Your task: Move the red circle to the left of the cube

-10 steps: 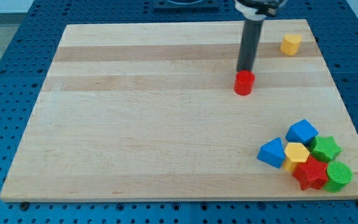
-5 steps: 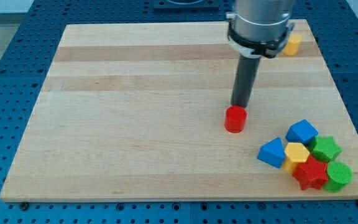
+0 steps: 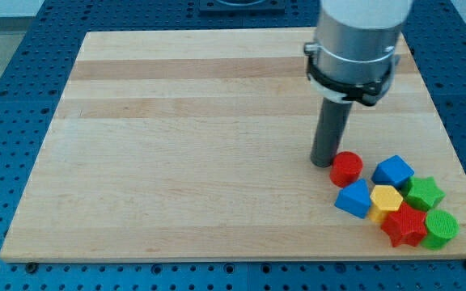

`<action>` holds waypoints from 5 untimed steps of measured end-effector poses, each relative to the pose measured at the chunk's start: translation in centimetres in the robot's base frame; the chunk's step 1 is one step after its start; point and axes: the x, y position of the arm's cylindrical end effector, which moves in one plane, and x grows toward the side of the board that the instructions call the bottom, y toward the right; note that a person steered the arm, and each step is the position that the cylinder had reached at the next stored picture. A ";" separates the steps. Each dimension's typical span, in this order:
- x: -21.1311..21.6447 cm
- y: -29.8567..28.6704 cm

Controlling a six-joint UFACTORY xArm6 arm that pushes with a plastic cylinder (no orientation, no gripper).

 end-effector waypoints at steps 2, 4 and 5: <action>1.4 0.1; 0.3 0.7; -6.6 -1.4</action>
